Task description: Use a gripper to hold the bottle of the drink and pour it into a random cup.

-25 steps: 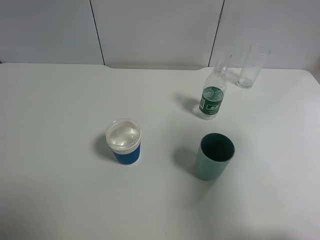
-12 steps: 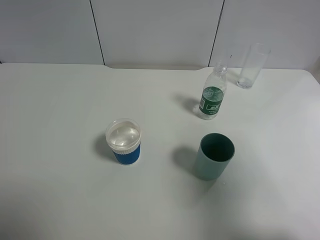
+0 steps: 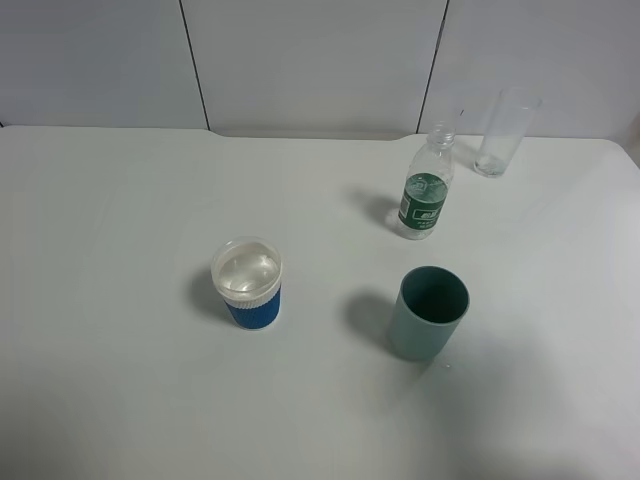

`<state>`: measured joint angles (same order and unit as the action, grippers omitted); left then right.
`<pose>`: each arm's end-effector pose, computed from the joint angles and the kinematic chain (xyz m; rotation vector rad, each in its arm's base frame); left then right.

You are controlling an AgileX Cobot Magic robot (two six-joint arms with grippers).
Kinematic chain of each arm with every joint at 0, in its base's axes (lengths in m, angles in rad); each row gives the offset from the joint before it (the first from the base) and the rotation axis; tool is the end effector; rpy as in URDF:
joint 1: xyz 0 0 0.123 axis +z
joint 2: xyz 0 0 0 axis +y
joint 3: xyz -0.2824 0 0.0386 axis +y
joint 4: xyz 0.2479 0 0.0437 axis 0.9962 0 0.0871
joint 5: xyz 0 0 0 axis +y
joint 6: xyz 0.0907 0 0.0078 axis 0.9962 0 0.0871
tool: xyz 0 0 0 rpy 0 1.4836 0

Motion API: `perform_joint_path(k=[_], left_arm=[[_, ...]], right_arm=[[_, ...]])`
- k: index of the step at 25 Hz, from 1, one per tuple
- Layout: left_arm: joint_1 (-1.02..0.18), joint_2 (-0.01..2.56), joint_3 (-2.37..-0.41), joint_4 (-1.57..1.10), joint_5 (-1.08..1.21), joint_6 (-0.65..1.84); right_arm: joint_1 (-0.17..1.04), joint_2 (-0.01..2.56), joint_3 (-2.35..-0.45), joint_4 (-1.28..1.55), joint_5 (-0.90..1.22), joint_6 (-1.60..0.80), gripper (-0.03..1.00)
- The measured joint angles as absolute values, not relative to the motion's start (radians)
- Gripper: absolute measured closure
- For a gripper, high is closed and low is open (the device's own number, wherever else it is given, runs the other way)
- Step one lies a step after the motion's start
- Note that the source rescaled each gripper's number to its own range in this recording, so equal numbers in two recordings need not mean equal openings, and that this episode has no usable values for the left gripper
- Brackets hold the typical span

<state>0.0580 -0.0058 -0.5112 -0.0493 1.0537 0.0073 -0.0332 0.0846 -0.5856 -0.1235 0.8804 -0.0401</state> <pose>-0.0066 -0.0043 0.2809 -0.0486 2.0188 -0.0173 0.0049 -0.0088 0.3168 -0.0138 1.8623 -0.1939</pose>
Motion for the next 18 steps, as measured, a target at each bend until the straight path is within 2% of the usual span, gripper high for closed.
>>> perform_joint_path(k=[8, 18], left_arm=[[0.058, -0.006, -0.511, -0.049, 1.054, 0.007], [0.058, -0.006, -0.511, -0.049, 1.054, 0.007]], right_arm=[[-0.023, 0.085, -0.586, -0.157, 0.893, -0.054, 0.02], [-0.02, 0.085, -0.586, -0.073, 1.043, -0.054, 0.02]])
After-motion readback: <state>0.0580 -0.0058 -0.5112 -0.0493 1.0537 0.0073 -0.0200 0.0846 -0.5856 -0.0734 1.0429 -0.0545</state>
